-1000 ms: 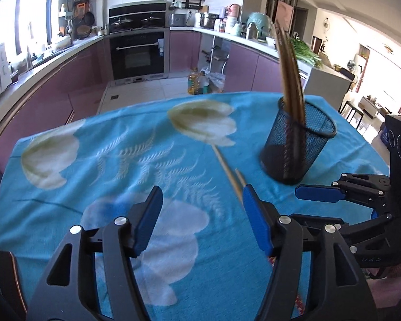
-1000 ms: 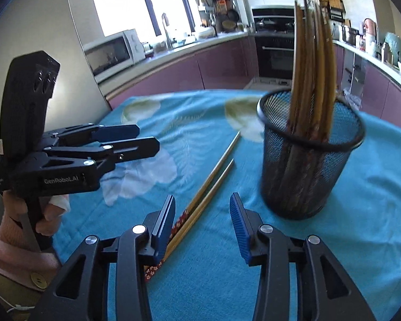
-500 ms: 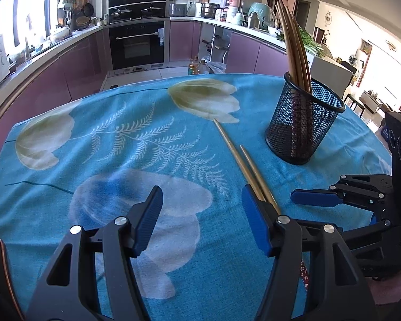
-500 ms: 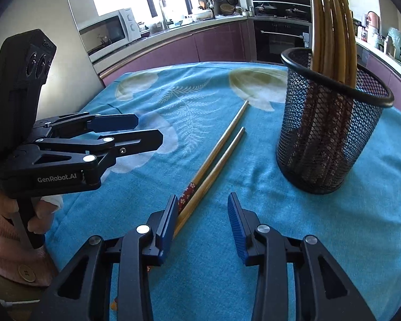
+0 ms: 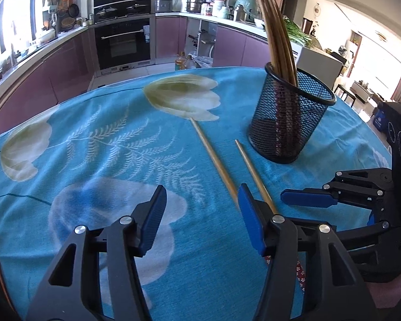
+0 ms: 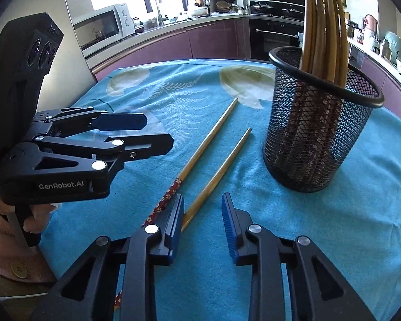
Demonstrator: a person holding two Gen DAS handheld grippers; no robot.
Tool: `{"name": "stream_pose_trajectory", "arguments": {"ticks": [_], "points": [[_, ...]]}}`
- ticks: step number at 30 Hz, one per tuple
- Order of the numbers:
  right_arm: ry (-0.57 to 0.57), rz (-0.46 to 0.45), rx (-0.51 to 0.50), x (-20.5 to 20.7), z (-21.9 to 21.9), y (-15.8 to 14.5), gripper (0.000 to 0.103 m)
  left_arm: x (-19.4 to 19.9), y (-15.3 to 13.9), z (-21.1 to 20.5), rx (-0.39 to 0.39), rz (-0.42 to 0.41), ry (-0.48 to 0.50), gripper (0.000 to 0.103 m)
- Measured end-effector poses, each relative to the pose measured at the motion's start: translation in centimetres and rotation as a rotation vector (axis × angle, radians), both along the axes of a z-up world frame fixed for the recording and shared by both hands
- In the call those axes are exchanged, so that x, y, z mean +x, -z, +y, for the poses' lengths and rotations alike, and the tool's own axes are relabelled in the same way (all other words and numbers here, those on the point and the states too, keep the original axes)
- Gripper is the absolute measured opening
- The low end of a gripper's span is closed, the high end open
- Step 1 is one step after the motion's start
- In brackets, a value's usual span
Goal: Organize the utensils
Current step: 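Move both open tools back toward the last two chopsticks, then close the left tool on one chopstick while the right tool grasps the other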
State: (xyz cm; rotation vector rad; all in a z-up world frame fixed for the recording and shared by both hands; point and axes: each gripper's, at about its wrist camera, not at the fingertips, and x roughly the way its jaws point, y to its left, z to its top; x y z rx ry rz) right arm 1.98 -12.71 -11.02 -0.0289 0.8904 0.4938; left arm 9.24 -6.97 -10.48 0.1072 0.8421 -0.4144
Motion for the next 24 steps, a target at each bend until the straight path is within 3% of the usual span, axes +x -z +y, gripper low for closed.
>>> {"name": "stream_pose_trajectory", "arguments": {"ticks": [8,10,16,24], "points": [[0.019,0.002,0.001,0.3,-0.6,0.1,0.025,1.2,1.1,-2.3,0.012,0.044,0.065,0.041],[0.022,0.003,0.002,0.4,-0.8,0.2,0.024,1.5,1.5,-2.6,0.019,0.059,0.068,0.031],[0.028,0.005,0.005,0.5,-1.1,0.2,0.022,1.6,2.3,-2.6,0.017,0.086,0.066,0.016],[0.032,0.006,0.009,0.7,-1.2,0.3,0.021,0.4,2.5,-1.4,-0.002,0.099,0.035,0.01]]}}
